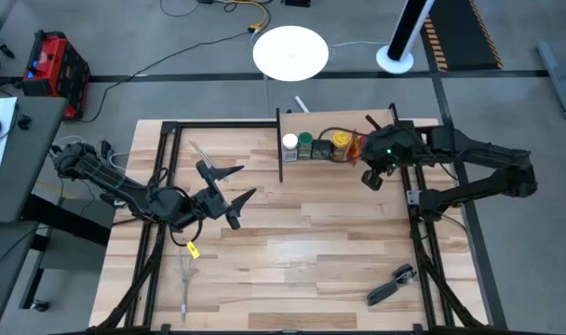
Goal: Shelf spices
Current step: Adjust the seasonings on the shelf
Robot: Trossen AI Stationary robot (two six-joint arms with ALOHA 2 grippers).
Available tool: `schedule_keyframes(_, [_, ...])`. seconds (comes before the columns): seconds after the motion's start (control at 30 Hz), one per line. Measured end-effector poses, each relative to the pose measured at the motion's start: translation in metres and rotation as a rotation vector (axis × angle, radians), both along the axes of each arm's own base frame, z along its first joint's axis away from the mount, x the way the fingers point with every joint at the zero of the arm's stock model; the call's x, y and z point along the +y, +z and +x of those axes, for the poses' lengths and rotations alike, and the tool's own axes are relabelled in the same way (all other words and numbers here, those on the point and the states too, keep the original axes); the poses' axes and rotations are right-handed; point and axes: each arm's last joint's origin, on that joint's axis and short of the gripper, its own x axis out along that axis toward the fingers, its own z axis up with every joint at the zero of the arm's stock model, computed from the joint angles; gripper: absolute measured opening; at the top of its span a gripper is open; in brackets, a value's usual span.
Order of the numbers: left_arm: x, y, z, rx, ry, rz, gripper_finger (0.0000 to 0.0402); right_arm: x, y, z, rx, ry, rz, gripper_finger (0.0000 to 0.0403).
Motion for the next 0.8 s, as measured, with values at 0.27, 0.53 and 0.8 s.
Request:
schedule_keyframes(0.27, [0.0000, -0.0007, 0.0001, -0.001, -0.001, -0.009, 0.0304, -0.0094, -0.0017, 0.0009, 0.021, -0.014, -0.012, 0.0027])
schedule_keyframes(0.53, [-0.0001, -0.0011, 0.0002, 0.002, -0.001, -0.011, 0.0304, -0.0110, -0.0017, 0.0005, 0.024, -0.016, -0.015, 0.0027])
schedule_keyframes(0.8, [-0.0001, -0.0011, 0.0002, 0.002, -0.001, -0.011, 0.0304, -0.0111, -0.0016, 0.0005, 0.023, -0.016, -0.016, 0.0027])
